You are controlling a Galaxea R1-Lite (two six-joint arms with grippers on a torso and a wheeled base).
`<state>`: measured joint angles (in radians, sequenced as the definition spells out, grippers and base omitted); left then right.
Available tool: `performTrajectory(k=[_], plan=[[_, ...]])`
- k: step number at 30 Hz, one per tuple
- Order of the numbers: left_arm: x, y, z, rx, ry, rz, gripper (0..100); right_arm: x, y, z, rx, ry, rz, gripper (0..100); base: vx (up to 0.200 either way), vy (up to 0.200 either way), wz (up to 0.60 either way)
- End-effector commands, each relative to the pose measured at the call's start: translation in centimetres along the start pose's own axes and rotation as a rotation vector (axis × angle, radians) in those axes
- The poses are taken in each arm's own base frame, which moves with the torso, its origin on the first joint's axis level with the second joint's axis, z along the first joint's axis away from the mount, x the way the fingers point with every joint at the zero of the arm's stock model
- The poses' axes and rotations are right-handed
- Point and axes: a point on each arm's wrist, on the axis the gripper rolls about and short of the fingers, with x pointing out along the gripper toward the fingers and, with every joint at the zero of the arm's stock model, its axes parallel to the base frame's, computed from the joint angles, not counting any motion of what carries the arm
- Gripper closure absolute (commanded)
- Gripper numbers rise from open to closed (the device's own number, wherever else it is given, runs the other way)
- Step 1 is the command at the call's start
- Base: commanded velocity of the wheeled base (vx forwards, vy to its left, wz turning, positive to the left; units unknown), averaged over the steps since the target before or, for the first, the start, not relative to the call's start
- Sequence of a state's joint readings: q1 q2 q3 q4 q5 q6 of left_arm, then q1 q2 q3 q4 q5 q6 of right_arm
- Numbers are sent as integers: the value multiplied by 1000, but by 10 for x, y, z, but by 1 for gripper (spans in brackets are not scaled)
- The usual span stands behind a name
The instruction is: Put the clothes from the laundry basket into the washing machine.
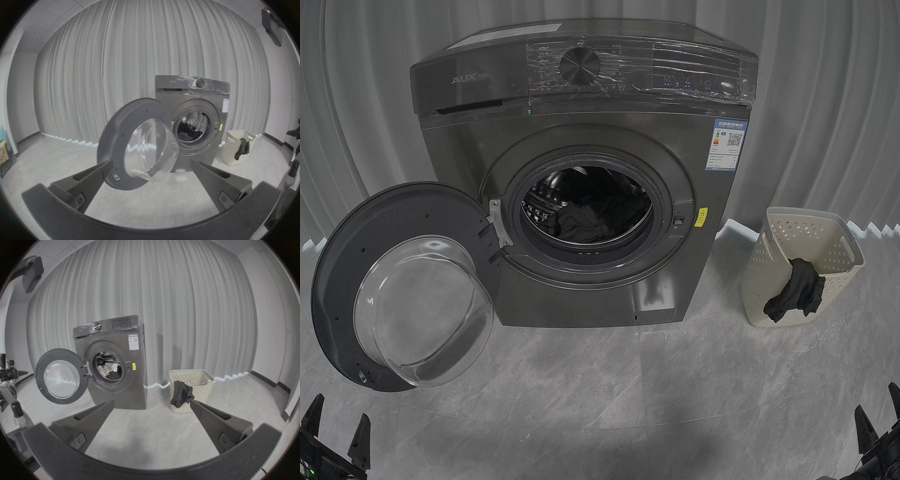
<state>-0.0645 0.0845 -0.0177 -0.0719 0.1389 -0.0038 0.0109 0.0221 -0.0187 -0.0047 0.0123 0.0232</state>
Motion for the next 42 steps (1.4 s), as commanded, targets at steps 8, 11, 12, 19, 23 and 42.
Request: performTrajectory(k=[8, 11, 12, 19, 23, 42], plan=[[-6, -4, -14, 1, 5, -61, 0, -3, 0, 0, -19, -13, -6, 0, 0, 0, 0], [-6, -4, -14, 8, 14, -84, 0, -3, 0, 0, -16, -10, -9, 0, 0, 0, 0], [-6, -4, -14, 8, 14, -84, 0, -3, 0, 0, -17, -9, 0, 0, 0, 0, 0], [-6, -4, -14, 6, 10, -85, 0, -1, -1, -4, -5, -1, -45, 0, 0, 0, 0], [-6, -4, -14, 0, 10, -82, 0, 0, 0, -6, -25, 4, -6, 0, 0, -50, 0], [-6, -4, -14, 4, 10, -82, 0, 0, -1, -6, -23, -5, -29, 0, 0, -200, 0]])
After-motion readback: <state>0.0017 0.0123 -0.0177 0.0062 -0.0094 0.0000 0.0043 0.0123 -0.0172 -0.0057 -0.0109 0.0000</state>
